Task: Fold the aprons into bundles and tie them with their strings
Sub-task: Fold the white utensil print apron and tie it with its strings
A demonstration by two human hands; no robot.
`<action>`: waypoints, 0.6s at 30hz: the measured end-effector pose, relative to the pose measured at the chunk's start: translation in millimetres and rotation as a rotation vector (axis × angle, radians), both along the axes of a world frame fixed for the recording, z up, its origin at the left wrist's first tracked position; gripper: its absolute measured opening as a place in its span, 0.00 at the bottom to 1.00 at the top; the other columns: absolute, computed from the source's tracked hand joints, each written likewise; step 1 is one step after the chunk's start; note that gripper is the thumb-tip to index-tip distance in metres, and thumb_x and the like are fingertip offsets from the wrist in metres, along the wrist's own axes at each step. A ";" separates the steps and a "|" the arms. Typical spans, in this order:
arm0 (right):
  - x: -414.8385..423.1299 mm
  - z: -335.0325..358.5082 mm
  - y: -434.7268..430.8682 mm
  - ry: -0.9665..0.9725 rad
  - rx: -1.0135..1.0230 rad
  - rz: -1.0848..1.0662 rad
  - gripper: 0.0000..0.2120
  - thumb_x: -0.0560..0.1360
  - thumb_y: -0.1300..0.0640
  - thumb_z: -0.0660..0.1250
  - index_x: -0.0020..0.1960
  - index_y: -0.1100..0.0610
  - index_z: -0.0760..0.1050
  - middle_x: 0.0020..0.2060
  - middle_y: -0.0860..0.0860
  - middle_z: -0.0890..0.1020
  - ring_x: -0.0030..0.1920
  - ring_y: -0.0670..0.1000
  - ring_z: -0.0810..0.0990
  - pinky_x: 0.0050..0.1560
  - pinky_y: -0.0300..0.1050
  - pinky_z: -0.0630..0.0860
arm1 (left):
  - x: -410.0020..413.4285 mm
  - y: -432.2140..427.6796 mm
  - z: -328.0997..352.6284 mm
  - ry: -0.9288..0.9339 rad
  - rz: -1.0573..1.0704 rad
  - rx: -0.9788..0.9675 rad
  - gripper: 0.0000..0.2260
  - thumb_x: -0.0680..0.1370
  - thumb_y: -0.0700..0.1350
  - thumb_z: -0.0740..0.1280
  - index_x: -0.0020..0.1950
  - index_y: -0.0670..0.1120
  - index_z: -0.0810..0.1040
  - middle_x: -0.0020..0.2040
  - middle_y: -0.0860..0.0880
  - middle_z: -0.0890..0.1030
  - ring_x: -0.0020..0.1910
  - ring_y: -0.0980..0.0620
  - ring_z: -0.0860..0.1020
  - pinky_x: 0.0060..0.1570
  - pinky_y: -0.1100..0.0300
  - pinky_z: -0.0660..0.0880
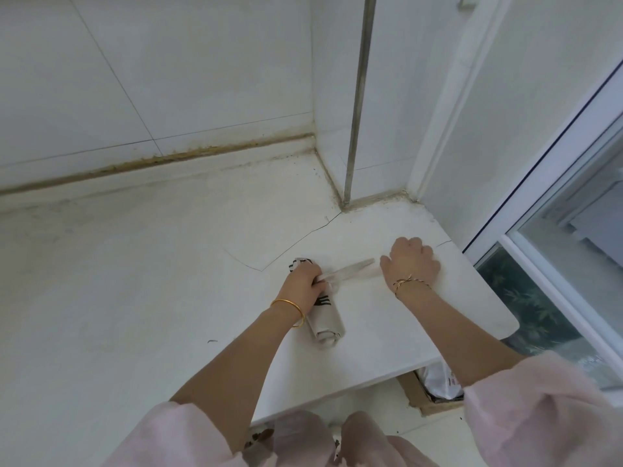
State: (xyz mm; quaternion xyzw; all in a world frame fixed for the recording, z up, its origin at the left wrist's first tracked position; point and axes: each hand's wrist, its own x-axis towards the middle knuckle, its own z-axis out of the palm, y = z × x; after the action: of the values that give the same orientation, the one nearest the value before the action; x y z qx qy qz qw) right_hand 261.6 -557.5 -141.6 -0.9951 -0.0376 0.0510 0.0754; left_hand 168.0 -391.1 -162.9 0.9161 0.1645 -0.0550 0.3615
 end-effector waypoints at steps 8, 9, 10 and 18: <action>-38.3 -10.0 35.4 0.455 0.524 0.391 0.11 0.79 0.59 0.58 0.56 0.61 0.77 0.50 0.57 0.80 0.41 0.57 0.80 0.45 0.49 0.77 | -2.4 4.5 -0.2 -0.044 -0.005 -0.049 0.07 0.77 0.39 0.64 0.40 0.43 0.69 0.33 0.53 0.67 0.38 0.49 0.68 0.32 0.70 0.64; -41.9 -12.6 38.5 0.515 0.594 0.344 0.10 0.80 0.60 0.58 0.54 0.61 0.76 0.45 0.57 0.80 0.35 0.55 0.79 0.38 0.45 0.77 | -2.4 5.4 -0.4 -0.054 -0.011 -0.051 0.07 0.76 0.39 0.65 0.40 0.44 0.69 0.33 0.53 0.67 0.38 0.50 0.68 0.32 0.70 0.64; -42.9 -15.8 39.9 0.564 0.656 0.298 0.08 0.80 0.62 0.57 0.51 0.60 0.75 0.41 0.57 0.79 0.30 0.52 0.78 0.31 0.41 0.75 | -2.0 5.8 0.0 -0.069 -0.016 -0.047 0.09 0.76 0.39 0.65 0.38 0.45 0.68 0.32 0.54 0.67 0.37 0.50 0.67 0.32 0.69 0.64; -38.7 -19.9 40.4 0.581 0.691 0.257 0.08 0.75 0.64 0.64 0.37 0.61 0.75 0.30 0.56 0.77 0.26 0.49 0.75 0.27 0.38 0.73 | -19.9 11.5 -6.0 -0.295 0.087 0.495 0.09 0.78 0.44 0.62 0.44 0.41 0.79 0.41 0.43 0.74 0.43 0.42 0.73 0.39 0.56 0.65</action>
State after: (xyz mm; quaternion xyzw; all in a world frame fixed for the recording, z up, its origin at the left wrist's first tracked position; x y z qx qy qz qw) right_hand 222.9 -517.1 -161.4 -0.8436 -0.1525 0.3209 0.4027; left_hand 148.1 -379.6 -168.9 0.9666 0.1576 0.1363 0.1491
